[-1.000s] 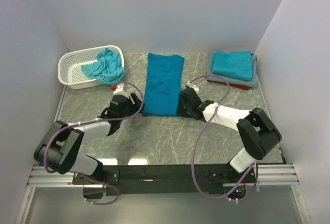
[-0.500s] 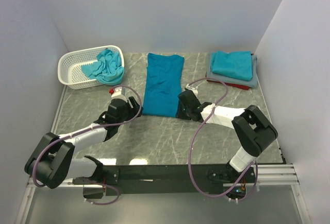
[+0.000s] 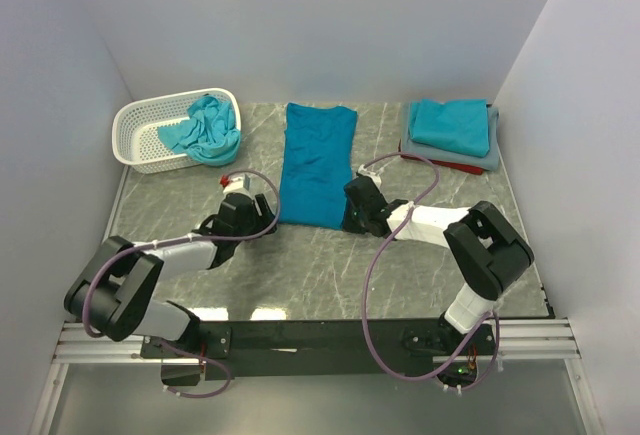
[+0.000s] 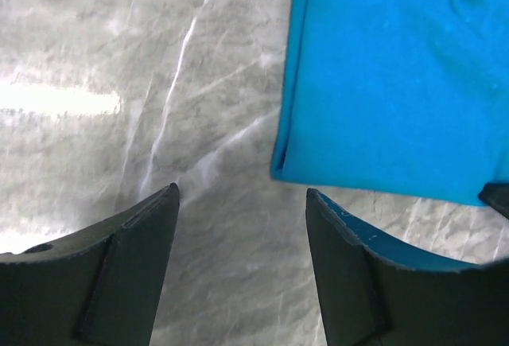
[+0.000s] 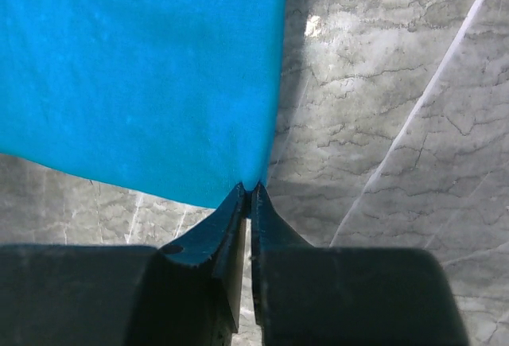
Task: Fold and stack the t-shirts
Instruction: Fold the tshirt
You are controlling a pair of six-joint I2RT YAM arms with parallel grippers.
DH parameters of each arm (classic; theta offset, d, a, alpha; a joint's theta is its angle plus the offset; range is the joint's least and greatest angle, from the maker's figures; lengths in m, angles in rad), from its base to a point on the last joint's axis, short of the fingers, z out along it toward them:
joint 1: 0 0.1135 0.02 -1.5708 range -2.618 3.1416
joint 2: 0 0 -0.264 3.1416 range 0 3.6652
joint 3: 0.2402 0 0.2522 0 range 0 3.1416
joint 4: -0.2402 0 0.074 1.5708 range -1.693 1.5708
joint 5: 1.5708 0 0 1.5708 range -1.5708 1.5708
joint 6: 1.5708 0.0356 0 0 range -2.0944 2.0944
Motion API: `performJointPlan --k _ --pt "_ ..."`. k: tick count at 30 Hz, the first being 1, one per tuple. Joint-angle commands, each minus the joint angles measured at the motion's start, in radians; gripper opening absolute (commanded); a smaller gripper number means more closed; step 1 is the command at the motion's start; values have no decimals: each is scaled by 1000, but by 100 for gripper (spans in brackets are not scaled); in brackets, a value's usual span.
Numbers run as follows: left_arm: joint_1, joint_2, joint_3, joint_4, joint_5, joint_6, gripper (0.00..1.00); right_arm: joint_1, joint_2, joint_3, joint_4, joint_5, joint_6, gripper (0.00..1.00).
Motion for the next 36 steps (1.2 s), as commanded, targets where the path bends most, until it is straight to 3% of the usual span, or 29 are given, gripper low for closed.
performJointPlan --k 1,10,19,28,36 --pt "-5 31 49 75 38 38 70 7 12 11 -21 13 2 8" --pt "-5 114 86 110 44 35 68 7 26 18 -35 18 -4 2" --pt "-5 172 100 136 59 33 56 9 30 26 -35 18 -10 0" --pt "-5 237 118 144 88 28 39 9 44 41 -34 10 -13 0" --pt "-5 278 115 110 84 -1 11 9 26 31 -25 12 -15 0"
